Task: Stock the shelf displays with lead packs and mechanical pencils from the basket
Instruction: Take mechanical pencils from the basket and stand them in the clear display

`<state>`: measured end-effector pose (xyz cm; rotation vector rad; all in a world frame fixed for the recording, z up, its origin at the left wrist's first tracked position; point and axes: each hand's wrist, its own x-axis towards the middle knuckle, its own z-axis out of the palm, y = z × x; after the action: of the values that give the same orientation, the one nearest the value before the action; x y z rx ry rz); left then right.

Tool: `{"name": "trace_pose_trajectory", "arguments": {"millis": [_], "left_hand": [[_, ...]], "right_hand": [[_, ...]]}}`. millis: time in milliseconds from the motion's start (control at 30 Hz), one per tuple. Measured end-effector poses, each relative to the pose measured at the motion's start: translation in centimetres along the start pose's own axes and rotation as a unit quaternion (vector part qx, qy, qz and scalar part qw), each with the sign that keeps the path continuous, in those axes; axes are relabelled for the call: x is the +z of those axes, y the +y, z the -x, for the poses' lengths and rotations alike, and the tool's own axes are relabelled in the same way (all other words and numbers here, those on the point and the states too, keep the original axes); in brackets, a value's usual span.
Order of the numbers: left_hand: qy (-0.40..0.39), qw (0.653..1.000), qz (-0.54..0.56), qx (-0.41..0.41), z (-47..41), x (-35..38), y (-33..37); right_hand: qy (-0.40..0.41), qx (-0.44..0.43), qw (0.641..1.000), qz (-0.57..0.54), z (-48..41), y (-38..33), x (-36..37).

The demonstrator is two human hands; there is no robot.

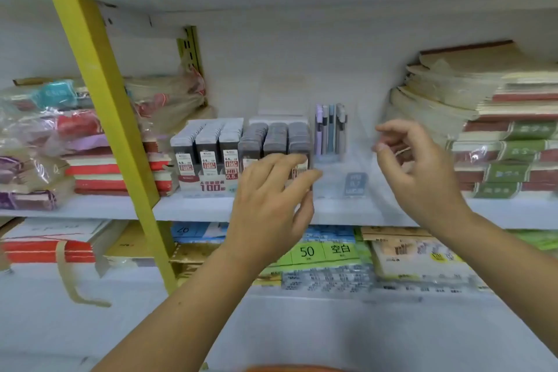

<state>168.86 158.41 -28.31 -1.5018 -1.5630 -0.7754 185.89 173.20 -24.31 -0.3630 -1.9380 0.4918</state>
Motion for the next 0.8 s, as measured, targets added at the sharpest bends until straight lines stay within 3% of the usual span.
{"name": "trace_pose_trajectory", "arguments": {"millis": [100,200,333,433,500,600,800], "left_hand": [[-0.043,0.997,0.059,-0.004,6.7,0.7,1.5],[-0.219,0.961,0.143,-0.090,15.7,2.0,2.8],[-0.466,0.822,0.194,-0.264,28.1,5.0,3.5],[-0.574,0.714,0.200,-0.348,35.2,7.1,3.9],[-0.609,0.658,0.205,-0.393,38.7,8.1,4.0],[-0.640,0.604,0.206,-0.427,42.8,9.7,3.9],[-0.653,0.555,0.253,-0.450,47.1,12.3,4.6]], "right_hand": [[-0.035,0.055,0.997,-0.047,6.3,0.9,1.6],[-0.101,0.147,0.984,-0.028,14.9,4.3,4.7],[-0.254,0.310,0.914,0.061,28.2,9.7,9.5],[-0.340,0.409,0.844,0.076,36.5,12.5,12.5],[-0.411,0.456,0.784,0.091,40.7,13.9,13.7],[-0.501,0.481,0.710,0.114,45.1,15.3,14.9],[-0.617,0.436,0.639,0.144,49.8,16.5,17.9]]}}
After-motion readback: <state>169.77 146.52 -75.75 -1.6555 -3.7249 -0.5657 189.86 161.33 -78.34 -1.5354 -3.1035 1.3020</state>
